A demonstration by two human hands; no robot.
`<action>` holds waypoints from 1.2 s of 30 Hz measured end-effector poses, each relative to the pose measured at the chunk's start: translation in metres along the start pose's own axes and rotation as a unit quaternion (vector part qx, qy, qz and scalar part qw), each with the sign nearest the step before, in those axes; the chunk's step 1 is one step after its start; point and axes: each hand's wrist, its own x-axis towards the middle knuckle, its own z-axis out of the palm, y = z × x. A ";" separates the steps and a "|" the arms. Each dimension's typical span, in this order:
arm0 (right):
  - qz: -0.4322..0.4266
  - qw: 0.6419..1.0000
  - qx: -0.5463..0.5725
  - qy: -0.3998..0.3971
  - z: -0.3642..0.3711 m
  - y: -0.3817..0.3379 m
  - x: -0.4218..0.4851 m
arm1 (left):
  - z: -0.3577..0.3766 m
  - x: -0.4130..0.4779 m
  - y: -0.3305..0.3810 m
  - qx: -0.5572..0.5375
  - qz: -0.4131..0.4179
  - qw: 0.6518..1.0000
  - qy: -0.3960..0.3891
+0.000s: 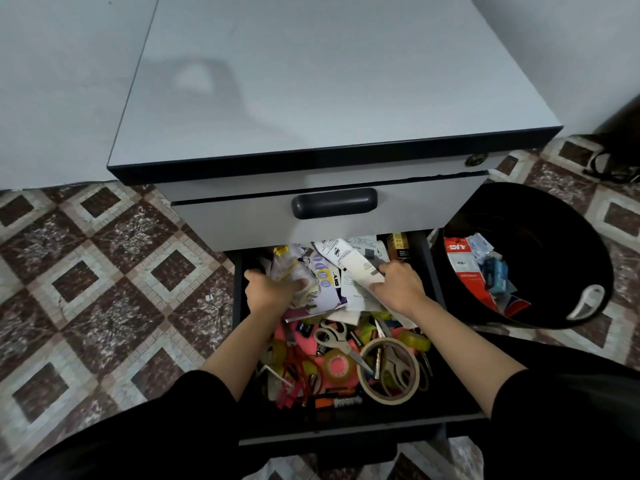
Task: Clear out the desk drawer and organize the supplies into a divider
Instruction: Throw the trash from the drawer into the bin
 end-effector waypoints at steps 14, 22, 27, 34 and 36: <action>0.070 0.988 0.116 -0.070 -0.047 0.007 -0.042 | -0.032 -0.033 -0.025 -0.199 -0.057 0.966 -0.155; 0.113 0.961 0.244 -0.060 -0.068 0.012 -0.090 | -0.051 -0.080 -0.039 -0.217 -0.050 0.951 -0.215; 0.106 0.945 0.304 -0.050 -0.078 0.024 -0.114 | -0.057 -0.109 -0.033 -0.183 -0.034 0.951 -0.246; 0.089 0.934 0.346 -0.022 -0.106 0.056 -0.129 | -0.048 -0.150 -0.010 -0.162 -0.005 0.940 -0.301; 0.092 0.934 0.344 -0.027 -0.118 0.070 -0.135 | -0.040 -0.160 0.002 -0.164 0.006 0.934 -0.318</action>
